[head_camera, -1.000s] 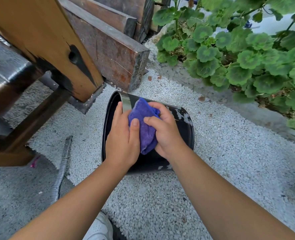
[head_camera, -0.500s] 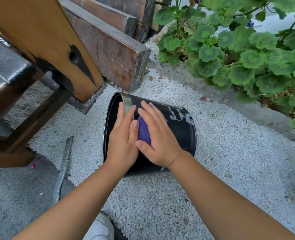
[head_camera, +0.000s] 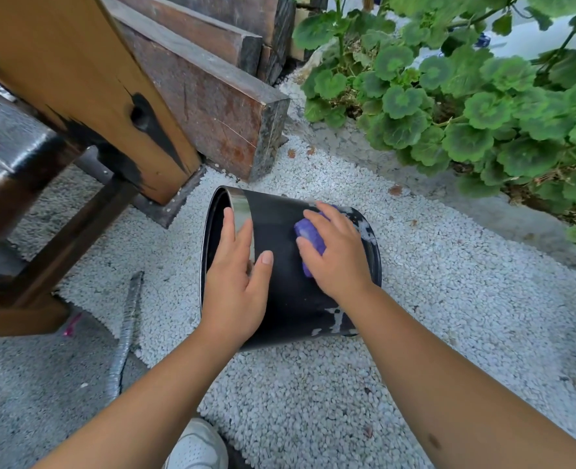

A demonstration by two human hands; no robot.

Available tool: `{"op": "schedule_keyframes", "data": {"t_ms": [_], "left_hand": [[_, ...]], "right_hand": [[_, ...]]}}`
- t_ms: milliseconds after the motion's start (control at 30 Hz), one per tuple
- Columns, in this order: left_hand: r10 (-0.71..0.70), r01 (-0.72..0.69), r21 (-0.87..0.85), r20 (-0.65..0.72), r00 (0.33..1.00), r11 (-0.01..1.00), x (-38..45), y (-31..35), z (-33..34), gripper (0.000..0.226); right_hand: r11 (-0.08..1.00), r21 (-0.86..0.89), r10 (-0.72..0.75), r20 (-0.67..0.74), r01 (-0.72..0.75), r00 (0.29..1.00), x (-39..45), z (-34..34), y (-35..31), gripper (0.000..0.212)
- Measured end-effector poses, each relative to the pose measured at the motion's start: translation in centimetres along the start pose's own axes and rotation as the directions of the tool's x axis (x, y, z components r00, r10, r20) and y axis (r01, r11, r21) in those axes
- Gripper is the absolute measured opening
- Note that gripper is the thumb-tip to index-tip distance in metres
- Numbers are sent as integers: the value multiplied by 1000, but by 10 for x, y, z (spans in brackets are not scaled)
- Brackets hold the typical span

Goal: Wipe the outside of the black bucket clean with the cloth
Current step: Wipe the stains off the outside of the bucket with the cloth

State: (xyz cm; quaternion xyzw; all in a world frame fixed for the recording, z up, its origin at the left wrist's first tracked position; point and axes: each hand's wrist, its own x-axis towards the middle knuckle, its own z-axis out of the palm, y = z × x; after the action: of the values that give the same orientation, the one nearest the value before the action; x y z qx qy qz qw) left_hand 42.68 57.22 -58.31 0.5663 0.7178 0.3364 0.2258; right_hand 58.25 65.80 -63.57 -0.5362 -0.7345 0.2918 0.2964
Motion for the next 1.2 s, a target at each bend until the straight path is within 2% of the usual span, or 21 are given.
{"op": "schedule_keyframes", "data": {"t_ms": [167,267,367,533,633,700,800,900,1000,1067,1133,1200], "left_hand": [[16,-18,122,19,1000,992,-2,-1,-2,70],[-9,-9,249,70,998,968,-3,3,-2,78],[-23,-7,338,82,996,941,-4,5,-1,79],[60,-36,418,-46,997,908,20,14,-8,63],[2,-2,235,-1,1000,972,30,20,0,62],[-45,39,85,66,997,996,30,16,3,75],[-66,60,61,100,993,996,34,7,-7,84],[-55,58,-34,86,995,998,37,3,-24,76],[3,11,-306,44,999,952,30,8,-33,57],[-25,6,-465,-35,999,885,24,8,-34,37],[-86,8,-421,-165,982,907,24,7,-36,20],[-117,50,-240,-277,954,970,29,6,-35,15]], "right_hand": [[954,-111,271,-72,-278,960,-1,-5,34,48],[915,-1,402,-72,-403,913,-7,-11,50,54],[904,38,428,-85,-426,900,-12,-15,58,52],[880,106,473,-130,-462,871,-12,-23,65,37],[858,154,508,-128,-489,852,-11,-25,67,39],[855,157,515,-135,-495,847,-11,-25,65,38],[864,138,501,-151,-484,852,-11,-24,59,34],[860,132,510,-171,-493,843,-19,-20,49,39],[872,168,488,-210,-461,847,-31,-16,43,46],[885,177,463,-214,-432,860,-41,-13,41,45],[907,139,419,-208,-397,884,-49,-9,40,44],[928,83,374,-191,-365,908,-54,-5,39,45]]}}
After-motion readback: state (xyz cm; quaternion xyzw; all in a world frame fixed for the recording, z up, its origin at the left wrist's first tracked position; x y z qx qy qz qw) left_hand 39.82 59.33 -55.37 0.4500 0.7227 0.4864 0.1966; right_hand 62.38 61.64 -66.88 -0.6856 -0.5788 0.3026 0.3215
